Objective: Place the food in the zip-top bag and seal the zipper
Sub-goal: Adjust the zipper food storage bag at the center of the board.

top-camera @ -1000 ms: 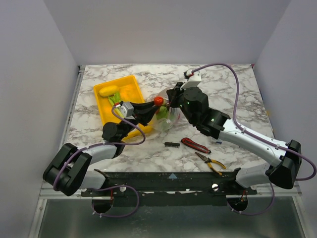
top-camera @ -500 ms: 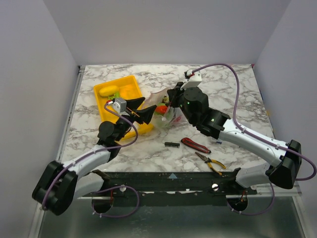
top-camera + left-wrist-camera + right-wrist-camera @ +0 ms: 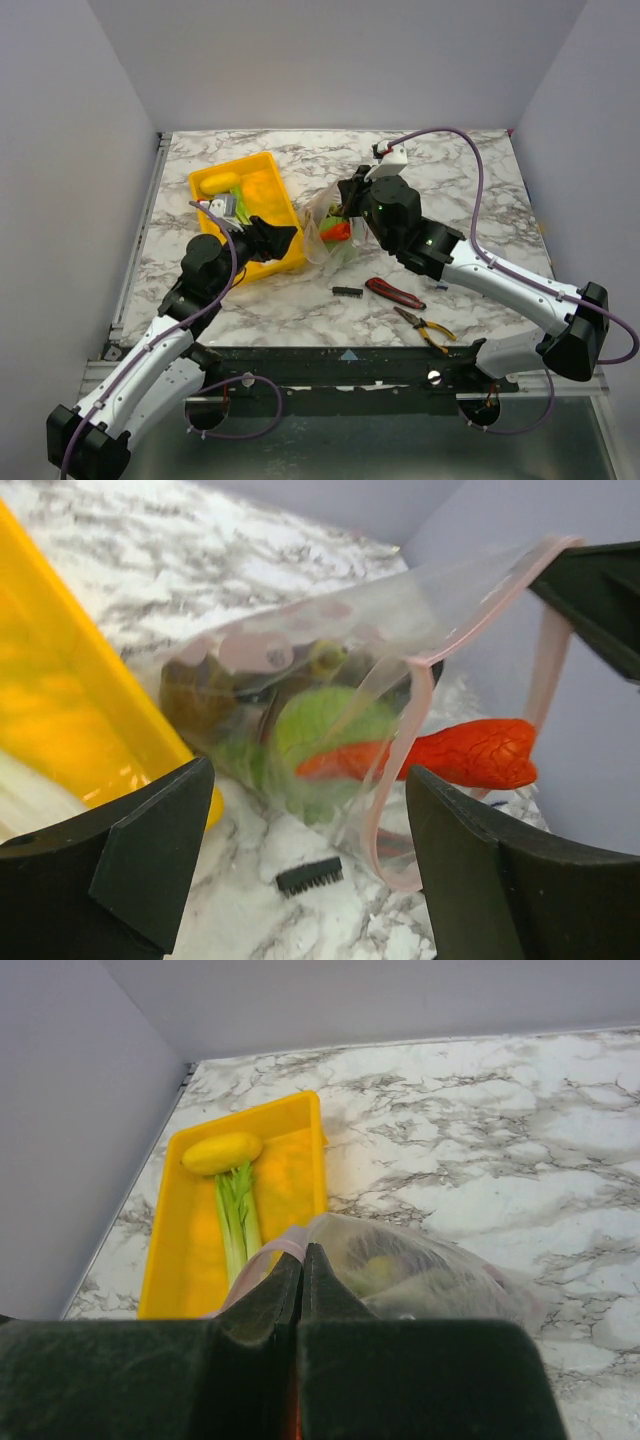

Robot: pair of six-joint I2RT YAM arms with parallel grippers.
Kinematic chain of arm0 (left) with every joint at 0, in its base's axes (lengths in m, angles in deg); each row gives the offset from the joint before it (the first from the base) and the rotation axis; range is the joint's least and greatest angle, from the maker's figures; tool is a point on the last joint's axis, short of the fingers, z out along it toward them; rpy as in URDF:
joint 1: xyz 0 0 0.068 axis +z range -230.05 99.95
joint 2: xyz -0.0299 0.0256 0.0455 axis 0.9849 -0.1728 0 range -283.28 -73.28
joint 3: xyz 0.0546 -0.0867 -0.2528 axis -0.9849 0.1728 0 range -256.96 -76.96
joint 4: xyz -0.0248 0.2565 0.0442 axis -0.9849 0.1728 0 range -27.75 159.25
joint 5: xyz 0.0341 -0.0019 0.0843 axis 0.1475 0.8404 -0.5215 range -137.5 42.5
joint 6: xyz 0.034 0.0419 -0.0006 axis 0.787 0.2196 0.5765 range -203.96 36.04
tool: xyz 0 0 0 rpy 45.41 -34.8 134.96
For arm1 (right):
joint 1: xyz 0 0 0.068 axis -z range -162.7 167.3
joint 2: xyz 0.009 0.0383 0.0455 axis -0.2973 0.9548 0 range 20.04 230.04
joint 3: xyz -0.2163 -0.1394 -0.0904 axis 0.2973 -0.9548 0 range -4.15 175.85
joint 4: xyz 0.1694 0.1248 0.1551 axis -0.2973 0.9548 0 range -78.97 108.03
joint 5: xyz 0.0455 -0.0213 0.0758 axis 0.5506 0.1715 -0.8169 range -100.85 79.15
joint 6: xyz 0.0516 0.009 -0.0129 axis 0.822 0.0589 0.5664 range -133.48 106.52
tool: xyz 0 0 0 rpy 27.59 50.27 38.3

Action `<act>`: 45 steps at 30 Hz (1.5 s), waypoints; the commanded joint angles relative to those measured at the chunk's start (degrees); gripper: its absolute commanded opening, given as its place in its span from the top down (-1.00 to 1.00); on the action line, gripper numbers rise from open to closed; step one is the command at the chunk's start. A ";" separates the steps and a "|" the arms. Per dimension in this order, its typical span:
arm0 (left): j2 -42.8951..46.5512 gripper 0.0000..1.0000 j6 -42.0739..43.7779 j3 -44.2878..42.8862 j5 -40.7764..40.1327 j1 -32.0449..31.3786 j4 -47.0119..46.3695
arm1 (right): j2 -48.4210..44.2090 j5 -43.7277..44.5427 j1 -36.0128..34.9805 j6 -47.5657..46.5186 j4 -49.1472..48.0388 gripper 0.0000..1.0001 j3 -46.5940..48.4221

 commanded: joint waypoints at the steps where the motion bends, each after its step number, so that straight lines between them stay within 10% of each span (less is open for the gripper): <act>1: -3.88 -0.61 -8.50 -1.95 6.60 0.70 10.66 | -0.73 1.43 -0.12 0.56 -2.56 0.99 2.12; 6: -6.95 -0.53 -11.20 0.13 11.63 0.63 2.08 | -0.96 1.07 -0.07 0.74 -2.21 0.99 1.94; 21: -15.61 1.00 -12.73 -6.75 21.73 0.70 -0.86 | 0.12 3.52 0.05 -2.91 -2.04 0.99 2.73; 32: -21.74 1.00 -11.91 -32.98 19.33 2.43 16.66 | 5.42 9.01 1.34 -20.72 3.55 0.99 18.61; 45: -30.39 1.00 -21.34 -33.83 21.40 7.46 7.63 | 18.86 -6.03 5.76 -24.27 3.67 0.99 25.42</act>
